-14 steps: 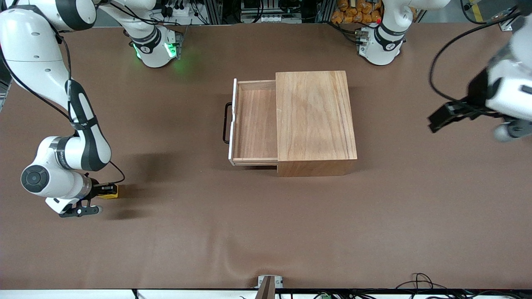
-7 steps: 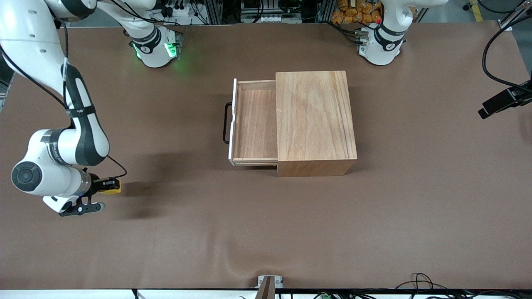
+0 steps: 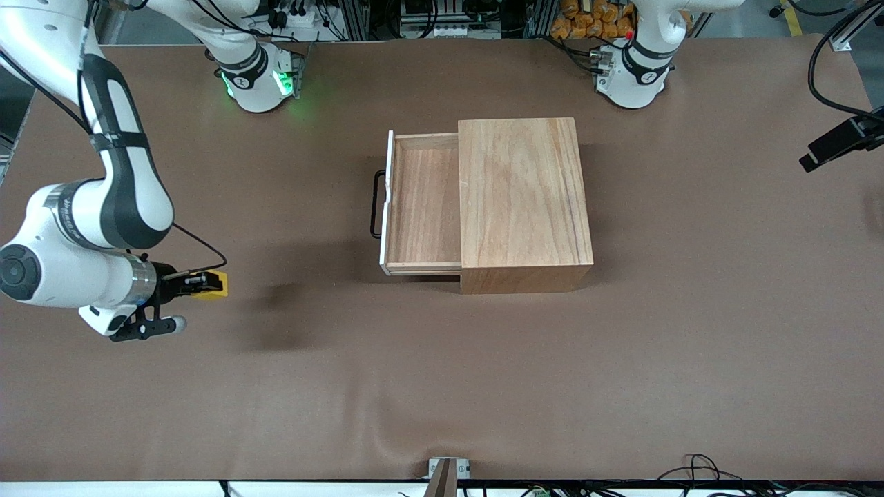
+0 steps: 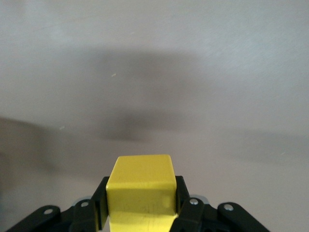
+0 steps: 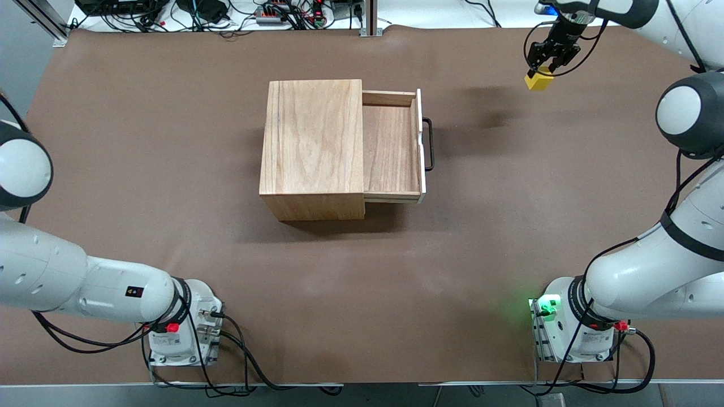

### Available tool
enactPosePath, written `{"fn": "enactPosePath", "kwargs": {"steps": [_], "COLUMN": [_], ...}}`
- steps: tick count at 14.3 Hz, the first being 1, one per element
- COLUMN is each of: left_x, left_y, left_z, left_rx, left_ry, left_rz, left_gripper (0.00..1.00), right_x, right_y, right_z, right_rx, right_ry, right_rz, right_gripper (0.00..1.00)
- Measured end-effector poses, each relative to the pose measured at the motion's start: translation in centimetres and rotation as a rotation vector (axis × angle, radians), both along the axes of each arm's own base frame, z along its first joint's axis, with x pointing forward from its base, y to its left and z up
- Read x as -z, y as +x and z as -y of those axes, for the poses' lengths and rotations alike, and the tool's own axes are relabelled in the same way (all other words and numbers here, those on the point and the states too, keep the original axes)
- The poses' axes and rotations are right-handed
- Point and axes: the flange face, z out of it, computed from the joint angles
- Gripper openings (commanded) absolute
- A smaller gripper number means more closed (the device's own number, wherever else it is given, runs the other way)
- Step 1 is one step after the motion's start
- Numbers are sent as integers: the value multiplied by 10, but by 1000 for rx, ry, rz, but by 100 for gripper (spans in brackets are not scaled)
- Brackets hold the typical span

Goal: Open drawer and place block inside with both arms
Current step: 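Carry the yellow cube with the right gripper into the open drawer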

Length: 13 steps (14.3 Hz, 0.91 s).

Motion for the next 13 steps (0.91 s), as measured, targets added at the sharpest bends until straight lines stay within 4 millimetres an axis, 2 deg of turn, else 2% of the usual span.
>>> {"fn": "enactPosePath", "kwargs": {"steps": [3,6,8,10,13], "left_x": [4,11,10,9,8], "left_y": [3,2,-2,-4,1], "left_z": [10,50,70,61,26], "left_rx": [19,91,125,123,211], "left_ry": [-1,21,39,42,43], "left_rz": [14,14,16,19,44], "left_gripper": [100,100,100,100,100], "right_x": [-30,-61,-78,-92,-99], "right_y": [-10,-17,-18,-20,-29], "right_z": [-5,-22,-46,-85,-138], "right_rx": [7,24,44,65,90], "right_ry": [14,6,-4,-17,-37], "right_rz": [-14,-27,-22,-13,-18], "right_gripper": [0,0,0,0,0]}}
